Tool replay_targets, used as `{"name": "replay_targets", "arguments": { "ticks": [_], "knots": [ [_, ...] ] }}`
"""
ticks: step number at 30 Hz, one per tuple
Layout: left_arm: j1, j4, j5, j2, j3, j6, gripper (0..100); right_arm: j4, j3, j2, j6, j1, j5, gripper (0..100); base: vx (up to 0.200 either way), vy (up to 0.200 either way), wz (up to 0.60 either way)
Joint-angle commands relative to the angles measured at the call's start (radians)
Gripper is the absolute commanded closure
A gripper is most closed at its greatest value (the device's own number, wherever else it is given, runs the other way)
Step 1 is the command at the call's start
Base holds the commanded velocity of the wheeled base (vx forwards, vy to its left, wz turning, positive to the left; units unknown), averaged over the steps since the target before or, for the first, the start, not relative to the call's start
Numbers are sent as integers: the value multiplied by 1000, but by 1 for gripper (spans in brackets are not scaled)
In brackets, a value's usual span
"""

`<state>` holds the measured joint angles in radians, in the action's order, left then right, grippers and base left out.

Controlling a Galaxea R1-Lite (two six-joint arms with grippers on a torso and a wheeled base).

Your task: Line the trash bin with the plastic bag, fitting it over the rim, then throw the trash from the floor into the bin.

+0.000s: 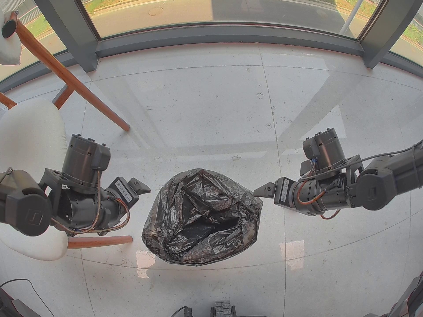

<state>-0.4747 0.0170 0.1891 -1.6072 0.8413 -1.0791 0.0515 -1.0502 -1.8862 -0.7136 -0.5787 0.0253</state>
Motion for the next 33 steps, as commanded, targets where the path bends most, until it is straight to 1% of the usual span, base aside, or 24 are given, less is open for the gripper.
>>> {"name": "replay_targets", "arguments": {
  "ticks": [1, 3, 4, 5, 7, 11, 14, 16, 17, 18, 19, 20, 22, 24, 33],
  "knots": [
    [-10, 9, 0, -105, 58, 2, 0, 60, -39, -97, 22, 2, 2, 0, 0, 0, 0],
    [-18, 9, 1, -140, 75, 7, 0, 90, -50, -131, 54, 2, 2, 0, 0, 0, 0],
    [-22, 9, 3, -163, 87, 18, 0, 110, -53, -146, 88, 5, 2, 0, 0, 0, 0],
    [-22, 9, 4, -166, 87, 19, 0, 113, -53, -148, 94, 5, 2, 0, 0, 0, 0],
    [-25, 9, 4, -171, 90, 42, 0, 134, -47, -143, 140, -1, 1, 0, 0, 0, 0],
    [-25, 9, 3, -172, 87, 50, 0, 153, -14, -139, 226, -35, 15, 0, 0, 0, 0],
    [-24, 9, 3, -172, 84, 48, 0, 238, 38, -146, 345, -13, 21, 0, 0, 0, 0],
    [-24, 8, 3, -172, 81, 47, 0, 343, 90, -159, 451, 13, 13, 0, 0, 0, 0],
    [-24, 8, 4, -172, 81, 45, 0, 358, 98, -160, 464, 16, 13, 0, 0, 0, 0],
    [-24, 8, 6, -172, 76, 44, 0, 439, 131, -183, 517, 23, 11, 0, 0, 0, 0],
    [-24, 8, 6, -172, 76, 44, 0, 490, 145, -199, 534, 23, 10, 0, 0, 0, 0],
    [-24, 8, 6, -172, 76, 42, 0, 510, 150, -205, 537, 23, 10, 0, 0, 0, 0],
    [-24, 8, 6, -172, 76, 42, 0, 604, 154, -240, 540, 23, 8, 0, 0, 0, 0],
    [-24, 8, 6, -172, 76, 41, 0, 634, 147, -261, 542, 25, 7, 0, 0, 0, 0],
    [-24, 9, 9, -171, 53, 39, 0, 643, 133, -268, 536, 23, 5, 0, 0, 0, 0]
  ]
}}
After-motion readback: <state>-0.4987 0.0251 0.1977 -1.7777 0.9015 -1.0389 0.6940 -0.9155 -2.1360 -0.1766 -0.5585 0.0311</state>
